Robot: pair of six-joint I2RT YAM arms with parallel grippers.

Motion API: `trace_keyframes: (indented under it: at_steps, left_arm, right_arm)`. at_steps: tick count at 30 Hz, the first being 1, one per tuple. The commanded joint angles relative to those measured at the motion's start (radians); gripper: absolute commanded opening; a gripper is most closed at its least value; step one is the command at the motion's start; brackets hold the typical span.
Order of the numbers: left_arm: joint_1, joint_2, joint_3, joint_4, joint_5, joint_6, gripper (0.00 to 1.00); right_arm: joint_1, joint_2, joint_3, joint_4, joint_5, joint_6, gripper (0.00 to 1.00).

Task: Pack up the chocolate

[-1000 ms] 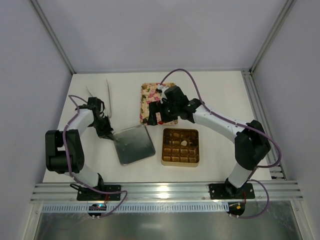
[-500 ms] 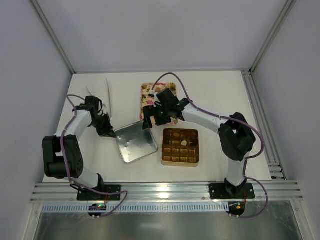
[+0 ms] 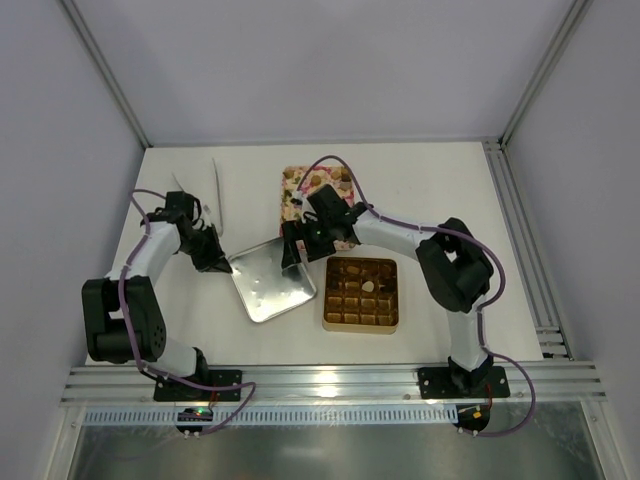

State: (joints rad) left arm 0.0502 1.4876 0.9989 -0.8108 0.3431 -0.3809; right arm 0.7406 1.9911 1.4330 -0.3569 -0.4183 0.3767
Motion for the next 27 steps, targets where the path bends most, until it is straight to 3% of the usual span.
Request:
trace_keyframes:
  at_steps: [1,16,27]
  left_arm:
    - [0.010,-0.038,0.017,0.019,0.053,0.004,0.00]
    - [0.016,-0.039,0.020,0.032,0.074,-0.003,0.00]
    - [0.019,-0.032,0.037,0.036,0.080,-0.015,0.00]
  right_arm:
    - [0.006,0.023,0.044,0.065,-0.037,0.004,0.95]
    - [0.005,0.032,0.023,0.180,-0.119,0.057,0.91]
    - [-0.004,-0.057,-0.060,0.280,-0.209,0.142,0.54]
